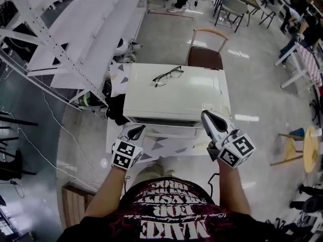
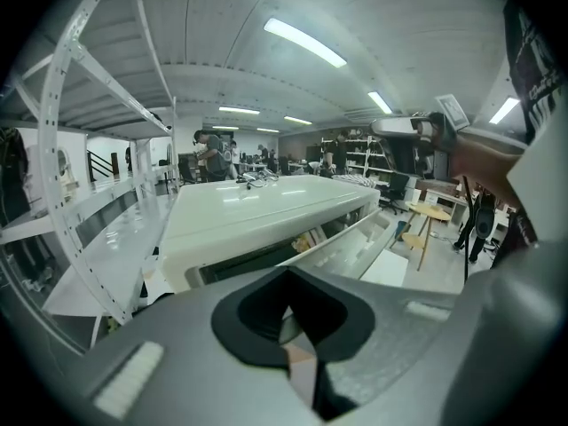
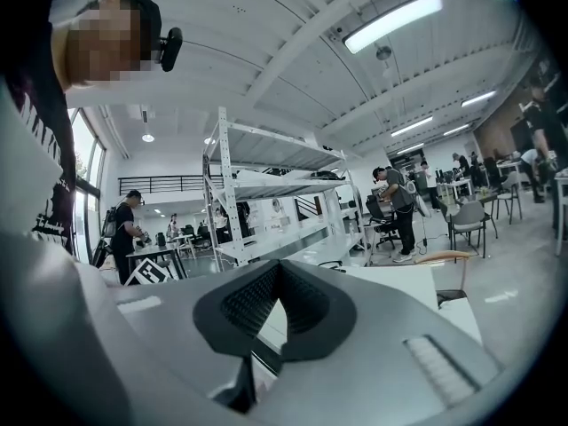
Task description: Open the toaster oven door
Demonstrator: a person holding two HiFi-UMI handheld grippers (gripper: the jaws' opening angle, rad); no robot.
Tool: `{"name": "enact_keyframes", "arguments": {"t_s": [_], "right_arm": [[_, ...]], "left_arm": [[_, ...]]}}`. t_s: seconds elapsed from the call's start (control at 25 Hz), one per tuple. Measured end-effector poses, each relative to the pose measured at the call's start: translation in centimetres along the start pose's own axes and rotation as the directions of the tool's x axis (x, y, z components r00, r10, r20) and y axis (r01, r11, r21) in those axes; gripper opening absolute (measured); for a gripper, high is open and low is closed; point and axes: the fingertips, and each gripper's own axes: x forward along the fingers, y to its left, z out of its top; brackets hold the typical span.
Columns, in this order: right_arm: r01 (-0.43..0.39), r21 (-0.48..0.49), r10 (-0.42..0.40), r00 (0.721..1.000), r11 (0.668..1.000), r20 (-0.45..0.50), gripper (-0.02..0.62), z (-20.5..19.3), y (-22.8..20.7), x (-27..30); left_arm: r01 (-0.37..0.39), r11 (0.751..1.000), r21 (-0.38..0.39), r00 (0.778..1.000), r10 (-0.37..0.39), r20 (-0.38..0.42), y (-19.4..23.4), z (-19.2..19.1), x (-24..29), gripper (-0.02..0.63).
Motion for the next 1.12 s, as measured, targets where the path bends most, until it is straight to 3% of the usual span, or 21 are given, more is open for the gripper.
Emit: {"name": "enact_keyframes", "arguments": {"t_s": [0.32, 1.12], "right_arm": [[-0.001, 0.001, 0.001, 1.000, 1.000, 0.003, 0.026, -0.4, 0.9, -1.9], [0.017, -0.027, -0.017, 1.000, 0.999, -0.004, 0.026, -0.6, 2.7, -6.2]], "left_arm": [[0.033, 0.999, -0.022, 0.999, -0.033, 0.005, -2.0, -1.7, -0.8, 0.000], [-0.023, 1.000, -0.015, 0.996, 0.025, 0.080, -4.5, -5.5, -2.4, 0.000]]}}
